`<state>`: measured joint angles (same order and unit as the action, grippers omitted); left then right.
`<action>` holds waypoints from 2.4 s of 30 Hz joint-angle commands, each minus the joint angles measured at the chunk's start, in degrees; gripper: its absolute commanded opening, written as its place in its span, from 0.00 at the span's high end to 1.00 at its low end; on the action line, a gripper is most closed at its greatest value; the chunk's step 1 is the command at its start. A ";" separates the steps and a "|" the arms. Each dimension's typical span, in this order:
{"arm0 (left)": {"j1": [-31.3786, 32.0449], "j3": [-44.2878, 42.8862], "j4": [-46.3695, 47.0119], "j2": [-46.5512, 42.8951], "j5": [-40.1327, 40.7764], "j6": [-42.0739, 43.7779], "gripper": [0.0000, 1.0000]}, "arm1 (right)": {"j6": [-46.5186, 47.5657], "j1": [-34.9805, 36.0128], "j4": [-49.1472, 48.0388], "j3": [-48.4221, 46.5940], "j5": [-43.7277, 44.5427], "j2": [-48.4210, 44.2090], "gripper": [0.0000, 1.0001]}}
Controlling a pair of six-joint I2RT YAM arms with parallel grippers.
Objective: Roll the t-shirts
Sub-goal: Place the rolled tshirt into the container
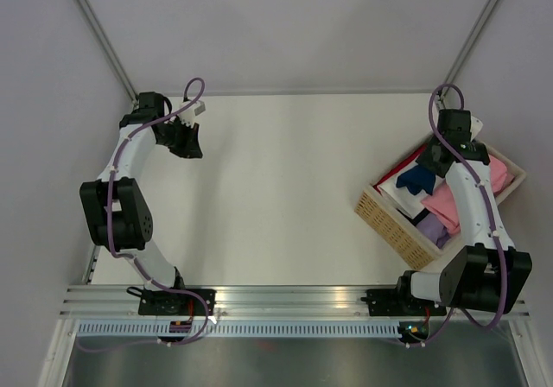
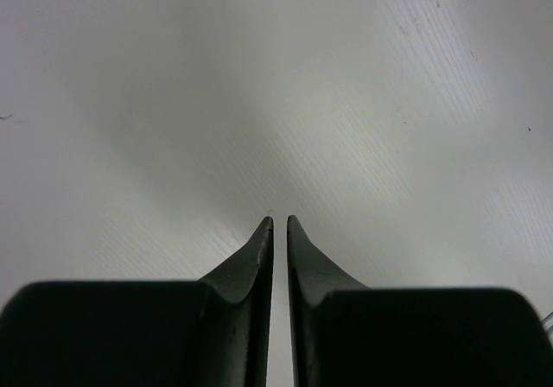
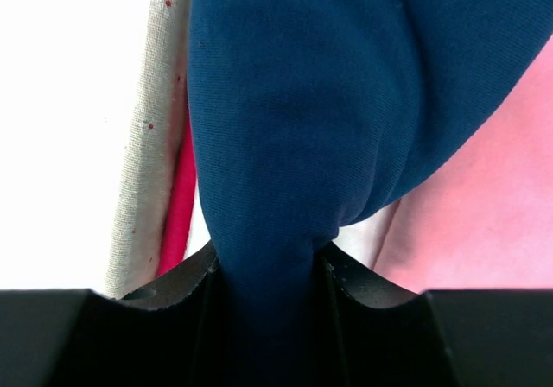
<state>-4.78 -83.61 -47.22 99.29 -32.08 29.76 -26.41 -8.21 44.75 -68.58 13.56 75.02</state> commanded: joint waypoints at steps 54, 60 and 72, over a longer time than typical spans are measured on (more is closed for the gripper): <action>-0.15 -2.34 -0.24 4.42 2.63 2.23 0.83 | -0.04 -11.92 -7.31 -13.25 -9.70 13.57 0.02; -0.23 -3.05 -0.41 4.78 2.19 1.88 0.83 | 1.71 -11.74 -7.66 -12.64 -8.20 12.78 0.14; -0.06 -2.61 -0.68 4.34 1.66 1.97 0.82 | -0.39 -10.69 -11.00 -4.64 -5.92 4.70 0.13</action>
<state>-4.78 -84.12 -47.75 103.61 -30.04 29.95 -25.34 -19.31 34.87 -74.54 6.37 83.05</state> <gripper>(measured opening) 0.175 0.854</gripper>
